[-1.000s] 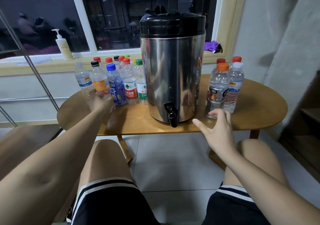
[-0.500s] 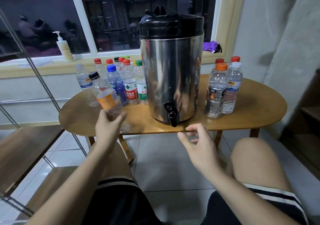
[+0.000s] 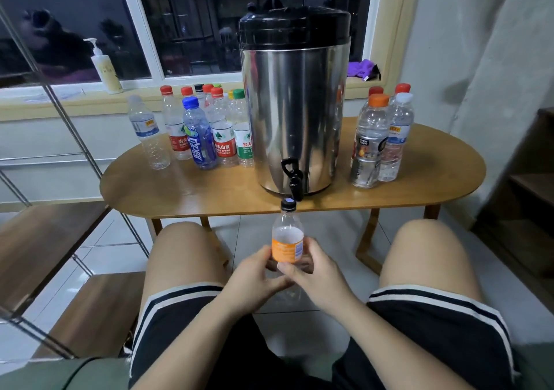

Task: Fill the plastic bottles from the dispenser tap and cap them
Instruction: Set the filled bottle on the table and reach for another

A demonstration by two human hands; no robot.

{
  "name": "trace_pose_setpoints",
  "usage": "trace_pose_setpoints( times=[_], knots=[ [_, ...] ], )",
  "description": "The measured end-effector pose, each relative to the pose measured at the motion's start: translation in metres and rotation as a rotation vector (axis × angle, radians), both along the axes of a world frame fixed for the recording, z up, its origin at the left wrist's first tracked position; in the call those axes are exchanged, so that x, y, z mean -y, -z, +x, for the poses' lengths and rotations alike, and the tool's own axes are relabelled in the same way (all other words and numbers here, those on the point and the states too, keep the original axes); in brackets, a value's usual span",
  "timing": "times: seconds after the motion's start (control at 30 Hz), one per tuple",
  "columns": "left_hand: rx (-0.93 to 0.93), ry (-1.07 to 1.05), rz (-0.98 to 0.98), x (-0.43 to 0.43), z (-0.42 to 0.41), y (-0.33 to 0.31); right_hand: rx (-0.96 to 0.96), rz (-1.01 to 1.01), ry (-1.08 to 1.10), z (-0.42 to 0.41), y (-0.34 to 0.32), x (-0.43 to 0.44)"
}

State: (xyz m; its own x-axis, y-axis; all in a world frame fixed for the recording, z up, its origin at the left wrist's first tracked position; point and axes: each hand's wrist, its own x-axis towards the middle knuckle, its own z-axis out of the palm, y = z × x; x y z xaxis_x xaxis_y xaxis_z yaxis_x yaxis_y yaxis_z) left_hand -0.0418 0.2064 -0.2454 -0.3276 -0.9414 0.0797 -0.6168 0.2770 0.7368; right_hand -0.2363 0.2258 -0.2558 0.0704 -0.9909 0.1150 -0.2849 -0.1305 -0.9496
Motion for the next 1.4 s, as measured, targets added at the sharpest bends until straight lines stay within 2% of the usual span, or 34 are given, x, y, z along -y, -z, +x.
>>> trace_pose_setpoints(
  times=[0.17,0.33,0.47,0.87,1.03,1.13,1.2,1.3,1.4],
  knots=[
    [-0.201,-0.007,0.065,0.0,0.002,-0.007,-0.164,0.053,0.008,-0.014,0.011,0.002],
    [-0.435,-0.132,-0.031,-0.003,0.005,-0.017,-0.343,0.099,-0.077,-0.02,0.024,0.003],
    [-0.372,-0.143,-0.144,-0.005,0.008,-0.015,-0.393,0.097,-0.075,-0.02,0.03,0.007],
    [-0.212,-0.063,-0.197,0.003,0.013,-0.002,-0.51,0.078,-0.095,-0.021,0.037,0.007],
    [-0.183,-0.199,-0.233,0.004,0.008,-0.001,-0.501,0.007,-0.006,-0.021,0.038,0.01],
    [-0.167,-0.346,-0.225,0.003,0.007,-0.001,-0.541,-0.017,0.023,-0.021,0.037,0.011],
    [-0.128,-0.37,-0.221,0.001,0.006,-0.002,-0.569,-0.022,0.03,-0.021,0.037,0.012],
    [-0.159,-0.197,-0.24,-0.002,0.007,-0.007,-0.558,-0.015,0.059,-0.023,0.036,0.013],
    [-0.106,-0.034,-0.365,-0.001,0.009,-0.004,-0.535,-0.014,0.089,-0.025,0.038,0.014]
  ],
)
